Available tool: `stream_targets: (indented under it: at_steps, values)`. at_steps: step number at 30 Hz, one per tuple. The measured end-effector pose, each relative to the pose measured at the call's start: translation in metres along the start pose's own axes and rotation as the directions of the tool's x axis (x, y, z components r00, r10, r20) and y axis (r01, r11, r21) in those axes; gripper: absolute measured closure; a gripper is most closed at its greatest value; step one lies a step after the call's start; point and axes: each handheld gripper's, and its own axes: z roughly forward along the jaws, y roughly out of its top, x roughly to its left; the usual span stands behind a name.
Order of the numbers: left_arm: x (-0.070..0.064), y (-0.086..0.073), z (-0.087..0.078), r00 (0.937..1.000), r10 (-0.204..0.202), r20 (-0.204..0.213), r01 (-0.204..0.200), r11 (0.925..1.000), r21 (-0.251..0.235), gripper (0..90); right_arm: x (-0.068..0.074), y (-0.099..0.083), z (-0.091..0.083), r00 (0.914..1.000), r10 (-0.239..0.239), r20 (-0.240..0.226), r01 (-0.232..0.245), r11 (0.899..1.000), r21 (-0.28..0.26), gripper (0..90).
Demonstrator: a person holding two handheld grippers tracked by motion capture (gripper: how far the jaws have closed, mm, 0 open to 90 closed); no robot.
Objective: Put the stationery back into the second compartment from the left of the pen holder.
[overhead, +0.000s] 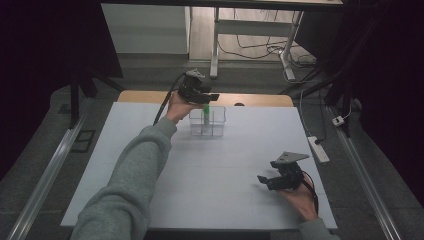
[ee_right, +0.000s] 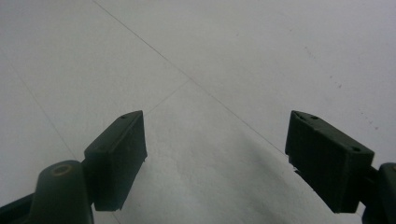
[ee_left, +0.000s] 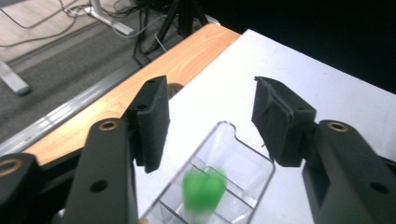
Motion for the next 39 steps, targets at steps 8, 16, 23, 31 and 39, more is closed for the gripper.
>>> stream_targets:
  at_steps: [8, 16, 23, 31, 39]
  values:
    - [-0.006, -0.01, -0.013, 0.9997, 0.013, 0.021, -0.013, 0.9999, 0.005, 44.6, 0.0, 0.0, -0.001, 1.0, -0.001, 0.001, 0.001, 1.0, -0.007, 20.0]
    - [-0.014, -0.026, -0.03, 0.9992, 0.04, -0.003, -0.04, 0.9983, 0.043, 45.0, 0.001, 0.001, -0.002, 1.0, -0.001, 0.004, 0.001, 1.0, -0.012, 20.0]
    - [-0.024, -0.048, -0.051, 0.9988, 0.045, -0.02, -0.044, 0.9968, 0.067, 45.2, 0.001, 0.001, -0.002, 1.0, -0.003, 0.003, 0.003, 1.0, -0.014, 20.0]
    - [-0.034, -0.084, -0.078, 0.9975, 0.047, -0.052, -0.042, 0.9955, 0.084, 45.1, 0.0, 0.001, -0.003, 1.0, -0.001, 0.001, 0.001, 1.0, -0.016, 20.0]
    - [-0.049, -0.123, -0.106, 0.9974, 0.035, -0.063, -0.029, 0.9953, 0.093, 44.4, 0.0, 0.001, -0.004, 1.0, 0.001, 0.005, -0.001, 1.0, -0.019, 20.0]
